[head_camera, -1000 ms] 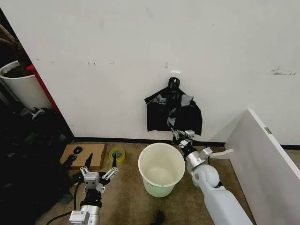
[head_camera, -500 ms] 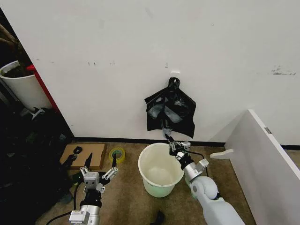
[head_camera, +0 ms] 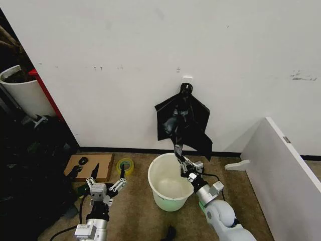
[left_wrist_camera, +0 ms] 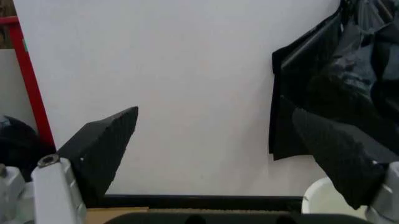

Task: Place the garbage bag over the trash bin.

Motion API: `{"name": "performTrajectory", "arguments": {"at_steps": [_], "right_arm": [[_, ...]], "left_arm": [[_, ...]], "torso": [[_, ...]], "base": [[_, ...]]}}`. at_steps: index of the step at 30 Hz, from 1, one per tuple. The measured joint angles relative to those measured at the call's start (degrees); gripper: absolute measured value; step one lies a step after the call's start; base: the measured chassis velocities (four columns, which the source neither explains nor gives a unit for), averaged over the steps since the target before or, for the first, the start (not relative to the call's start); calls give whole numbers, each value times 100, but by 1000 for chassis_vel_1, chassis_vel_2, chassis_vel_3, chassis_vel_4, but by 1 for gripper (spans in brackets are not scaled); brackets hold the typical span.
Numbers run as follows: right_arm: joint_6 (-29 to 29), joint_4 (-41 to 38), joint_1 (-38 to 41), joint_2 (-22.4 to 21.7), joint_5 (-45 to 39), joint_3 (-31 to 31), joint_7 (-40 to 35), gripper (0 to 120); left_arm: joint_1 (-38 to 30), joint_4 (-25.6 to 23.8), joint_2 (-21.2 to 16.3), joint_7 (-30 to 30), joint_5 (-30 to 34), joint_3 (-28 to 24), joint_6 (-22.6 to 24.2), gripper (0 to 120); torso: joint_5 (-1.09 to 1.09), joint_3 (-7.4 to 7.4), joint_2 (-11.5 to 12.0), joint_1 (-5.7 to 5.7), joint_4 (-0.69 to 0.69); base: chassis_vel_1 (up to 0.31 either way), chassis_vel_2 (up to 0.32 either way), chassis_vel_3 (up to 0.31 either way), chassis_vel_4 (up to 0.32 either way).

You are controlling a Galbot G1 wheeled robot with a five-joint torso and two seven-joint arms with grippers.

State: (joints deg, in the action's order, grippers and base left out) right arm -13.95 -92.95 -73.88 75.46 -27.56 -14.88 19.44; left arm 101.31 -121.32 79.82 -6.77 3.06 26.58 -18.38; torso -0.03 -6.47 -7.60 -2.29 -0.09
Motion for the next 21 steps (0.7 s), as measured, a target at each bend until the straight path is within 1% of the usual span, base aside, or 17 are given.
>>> {"name": "performTrajectory", "arguments": {"at_steps": [16, 21], "right_arm": [[-292, -161, -414, -83, 527, 67, 43, 0], [-317, -226, -534, -97, 562, 66, 13, 0]], "left_arm": [[0, 25, 4, -1, -2, -14, -12, 98], [6, 36, 5, -4, -8, -14, -21, 98]], "torso": [[0, 0, 0, 0, 0], [0, 0, 0, 0, 0]], "base": [[0, 0, 0, 0], [0, 0, 0, 0]]}}
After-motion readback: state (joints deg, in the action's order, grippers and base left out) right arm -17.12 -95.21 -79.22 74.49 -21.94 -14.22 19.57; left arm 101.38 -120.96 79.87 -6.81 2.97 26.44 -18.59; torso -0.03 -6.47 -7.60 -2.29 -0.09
